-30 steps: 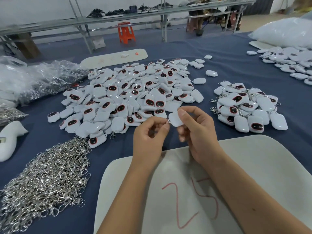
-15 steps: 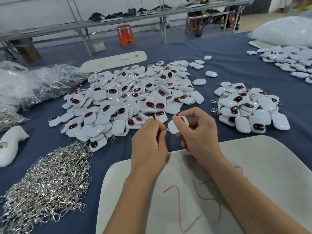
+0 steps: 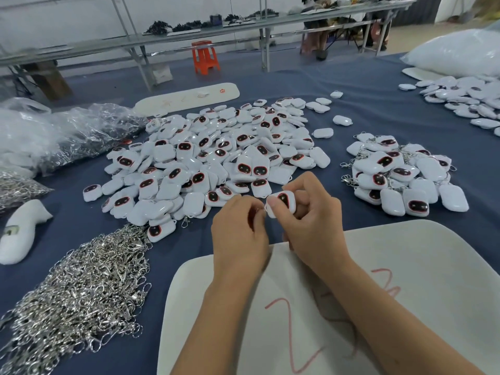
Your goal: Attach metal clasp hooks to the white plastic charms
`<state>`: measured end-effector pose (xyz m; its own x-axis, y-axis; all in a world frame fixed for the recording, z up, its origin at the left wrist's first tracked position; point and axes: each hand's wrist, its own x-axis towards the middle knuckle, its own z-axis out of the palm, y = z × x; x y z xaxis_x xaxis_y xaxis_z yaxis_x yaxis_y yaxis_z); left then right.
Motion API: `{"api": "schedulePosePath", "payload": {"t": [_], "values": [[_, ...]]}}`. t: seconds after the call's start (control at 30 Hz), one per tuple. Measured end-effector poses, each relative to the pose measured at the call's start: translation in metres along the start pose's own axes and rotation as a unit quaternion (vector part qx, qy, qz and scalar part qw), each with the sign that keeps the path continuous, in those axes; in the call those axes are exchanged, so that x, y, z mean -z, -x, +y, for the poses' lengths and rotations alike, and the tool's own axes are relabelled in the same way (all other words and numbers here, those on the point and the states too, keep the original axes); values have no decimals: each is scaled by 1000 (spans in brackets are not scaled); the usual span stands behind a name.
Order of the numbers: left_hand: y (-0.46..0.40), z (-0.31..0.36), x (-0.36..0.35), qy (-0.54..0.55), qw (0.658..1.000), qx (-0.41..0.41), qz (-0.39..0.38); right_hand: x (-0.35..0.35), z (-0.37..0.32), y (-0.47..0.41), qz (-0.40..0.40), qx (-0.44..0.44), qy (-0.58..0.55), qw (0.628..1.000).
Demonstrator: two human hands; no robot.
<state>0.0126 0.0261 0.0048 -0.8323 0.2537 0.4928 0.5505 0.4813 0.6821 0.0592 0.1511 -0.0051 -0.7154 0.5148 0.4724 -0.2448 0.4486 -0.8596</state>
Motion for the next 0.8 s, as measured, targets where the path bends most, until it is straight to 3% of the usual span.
{"api": "schedulePosePath", "payload": {"t": [0.17, 0.33, 0.4, 0.47, 0.53, 0.67, 0.8], "values": [[-6, -6, -2, 260, 958, 114, -36, 11, 0, -11, -28, -173, -260, 949], [-5, -4, -6, 344, 922, 169, -62, 10, 1, -14, -59, -243, -325, 912], [-4, -4, -7, 296, 941, 158, -45, 11, 1, -15, -69, -249, -328, 909], [-4, -6, -5, 177, 980, 89, -22, 11, 3, -15, -75, -249, -322, 911], [-3, -6, -4, 60, 998, 21, -13, 10, 4, -15, -72, -240, -288, 924], [-3, -4, -2, -48, 998, -37, -34, 8, 6, -13, -54, -222, -255, 939], [-5, -6, 1, -117, 990, -56, -54, 9, 4, -10, -95, -188, -232, 950]]}}
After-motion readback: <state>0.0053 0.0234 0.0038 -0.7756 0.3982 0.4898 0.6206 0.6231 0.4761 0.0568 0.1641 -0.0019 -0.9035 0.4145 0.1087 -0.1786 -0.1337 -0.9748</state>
